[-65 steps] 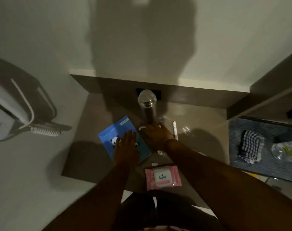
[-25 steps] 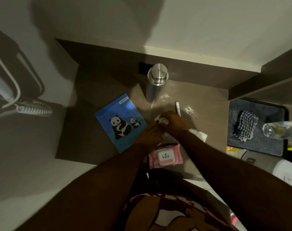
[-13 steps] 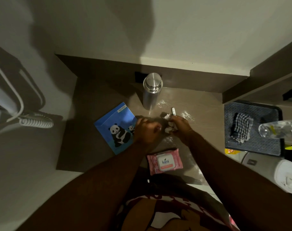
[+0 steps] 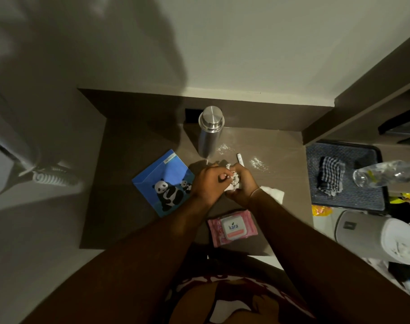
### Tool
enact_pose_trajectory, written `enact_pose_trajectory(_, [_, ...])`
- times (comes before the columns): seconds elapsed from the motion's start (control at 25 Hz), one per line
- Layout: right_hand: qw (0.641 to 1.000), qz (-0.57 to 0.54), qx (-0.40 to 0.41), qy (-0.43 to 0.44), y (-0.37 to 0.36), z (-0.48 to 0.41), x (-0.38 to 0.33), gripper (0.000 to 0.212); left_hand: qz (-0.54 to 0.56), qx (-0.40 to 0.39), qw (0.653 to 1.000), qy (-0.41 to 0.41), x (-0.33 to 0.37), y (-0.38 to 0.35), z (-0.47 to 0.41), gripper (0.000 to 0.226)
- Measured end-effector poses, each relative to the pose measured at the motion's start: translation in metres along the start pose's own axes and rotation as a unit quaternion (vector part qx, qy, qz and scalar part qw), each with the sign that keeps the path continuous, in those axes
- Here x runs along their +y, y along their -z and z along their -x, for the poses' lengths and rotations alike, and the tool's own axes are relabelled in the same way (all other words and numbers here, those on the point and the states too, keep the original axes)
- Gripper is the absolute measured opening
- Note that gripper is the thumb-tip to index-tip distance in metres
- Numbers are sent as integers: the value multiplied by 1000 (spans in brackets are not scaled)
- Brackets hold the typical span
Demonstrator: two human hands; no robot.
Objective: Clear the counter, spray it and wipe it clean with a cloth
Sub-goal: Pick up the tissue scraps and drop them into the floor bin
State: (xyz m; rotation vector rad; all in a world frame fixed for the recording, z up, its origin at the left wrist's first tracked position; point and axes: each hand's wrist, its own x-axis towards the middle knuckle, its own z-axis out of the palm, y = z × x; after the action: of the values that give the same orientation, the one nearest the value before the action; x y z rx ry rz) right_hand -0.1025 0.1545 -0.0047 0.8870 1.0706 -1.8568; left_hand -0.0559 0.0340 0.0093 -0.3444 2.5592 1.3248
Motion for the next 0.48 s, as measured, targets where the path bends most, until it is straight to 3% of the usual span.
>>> enact_pose_trajectory(0.24, [975,144,163,35,13,-2,10,19,65,-47,997,-10,0,-10,11,27])
enact_pose_trajectory(0.48, [973,73,203,85,40,25,7,17,8,-4,999,-30,-1,-21,17,24])
